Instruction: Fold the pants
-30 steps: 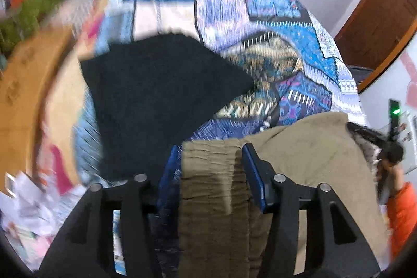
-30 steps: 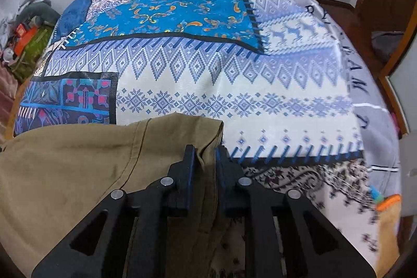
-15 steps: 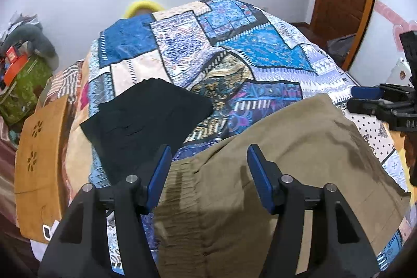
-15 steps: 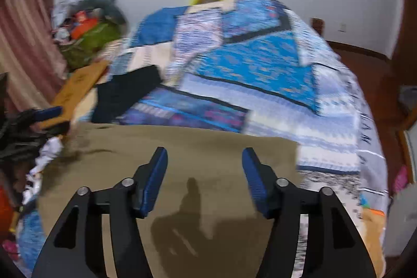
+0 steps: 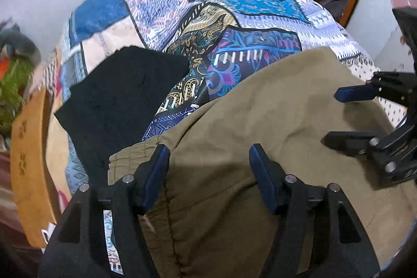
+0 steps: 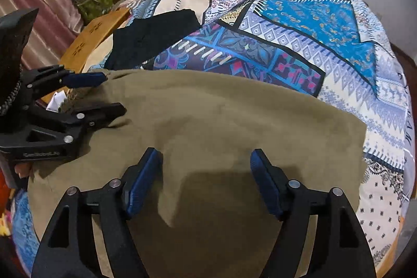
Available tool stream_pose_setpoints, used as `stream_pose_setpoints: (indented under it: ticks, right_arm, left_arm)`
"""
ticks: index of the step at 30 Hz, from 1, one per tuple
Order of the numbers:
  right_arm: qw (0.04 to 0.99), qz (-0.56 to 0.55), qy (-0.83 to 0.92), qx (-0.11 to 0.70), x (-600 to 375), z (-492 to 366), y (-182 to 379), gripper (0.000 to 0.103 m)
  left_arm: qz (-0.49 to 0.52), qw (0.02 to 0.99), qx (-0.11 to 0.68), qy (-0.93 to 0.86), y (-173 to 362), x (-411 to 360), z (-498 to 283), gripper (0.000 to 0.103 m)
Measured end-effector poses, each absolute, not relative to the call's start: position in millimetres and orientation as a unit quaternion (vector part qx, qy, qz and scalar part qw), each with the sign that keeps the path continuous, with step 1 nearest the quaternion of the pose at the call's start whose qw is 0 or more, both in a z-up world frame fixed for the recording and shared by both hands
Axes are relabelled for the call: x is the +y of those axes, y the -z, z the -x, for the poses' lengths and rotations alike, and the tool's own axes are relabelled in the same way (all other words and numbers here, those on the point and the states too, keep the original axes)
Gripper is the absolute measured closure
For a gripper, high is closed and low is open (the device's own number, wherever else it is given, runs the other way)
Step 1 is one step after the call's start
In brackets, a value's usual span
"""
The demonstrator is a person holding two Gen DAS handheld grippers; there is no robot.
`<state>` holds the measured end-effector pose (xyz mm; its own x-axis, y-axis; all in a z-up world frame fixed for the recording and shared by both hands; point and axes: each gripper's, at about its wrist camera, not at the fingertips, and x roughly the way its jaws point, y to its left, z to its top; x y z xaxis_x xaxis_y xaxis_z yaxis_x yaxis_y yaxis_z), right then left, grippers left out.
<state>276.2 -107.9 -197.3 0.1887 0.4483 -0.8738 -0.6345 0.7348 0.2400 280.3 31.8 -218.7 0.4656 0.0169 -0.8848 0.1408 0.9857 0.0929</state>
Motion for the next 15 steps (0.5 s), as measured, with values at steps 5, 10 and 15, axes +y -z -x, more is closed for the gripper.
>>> stream_pose_setpoints:
  ticks: [5,10,15]
  right_arm:
    - [0.766,0.073,-0.351,0.534,-133,-259,194,0.031]
    - [0.788,0.086,-0.335,0.51,-151,-231,188,0.031]
    - [0.799,0.076,-0.314,0.507,-173,-212,184,0.031]
  left_arm:
    - [-0.077,0.862,0.499,0.043,212,35,-261,0.038]
    - [-0.073,0.866,0.493,0.037,203,36,-236,0.036]
    - [-0.071,0.87,0.487,0.024,197,41,-211,0.032]
